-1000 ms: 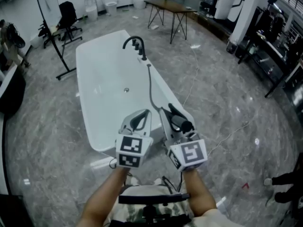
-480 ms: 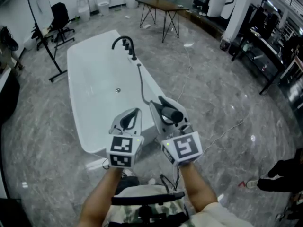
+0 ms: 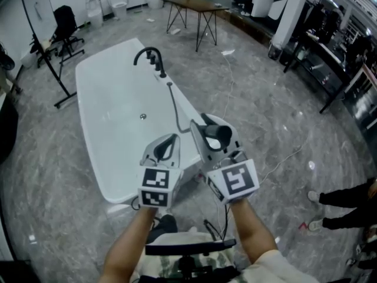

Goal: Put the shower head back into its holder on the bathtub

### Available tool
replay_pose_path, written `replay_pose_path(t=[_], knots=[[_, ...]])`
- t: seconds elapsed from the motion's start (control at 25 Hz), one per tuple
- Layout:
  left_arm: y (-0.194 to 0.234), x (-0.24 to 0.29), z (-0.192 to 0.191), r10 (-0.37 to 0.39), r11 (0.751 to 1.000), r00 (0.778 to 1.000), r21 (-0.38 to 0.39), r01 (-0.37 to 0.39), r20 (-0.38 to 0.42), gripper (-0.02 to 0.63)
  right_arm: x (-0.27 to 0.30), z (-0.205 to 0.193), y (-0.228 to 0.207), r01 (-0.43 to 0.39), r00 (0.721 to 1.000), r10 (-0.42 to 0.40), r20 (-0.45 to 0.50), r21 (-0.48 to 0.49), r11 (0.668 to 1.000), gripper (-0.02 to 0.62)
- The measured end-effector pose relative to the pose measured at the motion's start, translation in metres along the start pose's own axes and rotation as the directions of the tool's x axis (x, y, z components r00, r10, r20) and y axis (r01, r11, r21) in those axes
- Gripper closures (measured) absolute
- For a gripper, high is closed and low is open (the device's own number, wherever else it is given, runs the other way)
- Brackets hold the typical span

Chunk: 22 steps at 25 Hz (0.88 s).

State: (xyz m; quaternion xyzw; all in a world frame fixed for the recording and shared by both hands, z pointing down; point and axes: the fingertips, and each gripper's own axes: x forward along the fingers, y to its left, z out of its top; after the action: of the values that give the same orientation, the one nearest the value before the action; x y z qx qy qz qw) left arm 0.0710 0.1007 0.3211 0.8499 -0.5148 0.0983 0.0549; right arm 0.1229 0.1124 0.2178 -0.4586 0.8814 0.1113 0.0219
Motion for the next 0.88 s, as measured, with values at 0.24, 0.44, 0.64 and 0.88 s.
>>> replay_pose_path(t=[0.24, 0.44, 0.64, 0.88], knots=[[0.037, 0.034, 0.008, -0.038, 0.999, 0.999, -0.004, 0.038, 0.008, 0.598, 0.048, 0.002, -0.014, 0.022, 1.0, -0.022, 0.0, -0.036, 0.999, 0.483], [0.062, 0.046, 0.014, -0.055, 0.998, 0.998, -0.006, 0.055, 0.004, 0.598, 0.083, 0.01, -0.022, 0.025, 1.0, -0.025, 0.004, -0.051, 0.998, 0.483], [0.087, 0.053, 0.017, -0.064, 0.998, 0.998, -0.016, 0.064, 0.004, 0.598, 0.117, 0.035, -0.03, 0.014, 0.999, -0.011, 0.032, -0.076, 0.997, 0.483], [0.119, 0.063, 0.032, -0.083, 0.996, 0.996, -0.008, 0.083, 0.025, 0.598, 0.157, 0.068, -0.044, 0.035, 0.997, -0.026, 0.069, -0.124, 0.992, 0.483]])
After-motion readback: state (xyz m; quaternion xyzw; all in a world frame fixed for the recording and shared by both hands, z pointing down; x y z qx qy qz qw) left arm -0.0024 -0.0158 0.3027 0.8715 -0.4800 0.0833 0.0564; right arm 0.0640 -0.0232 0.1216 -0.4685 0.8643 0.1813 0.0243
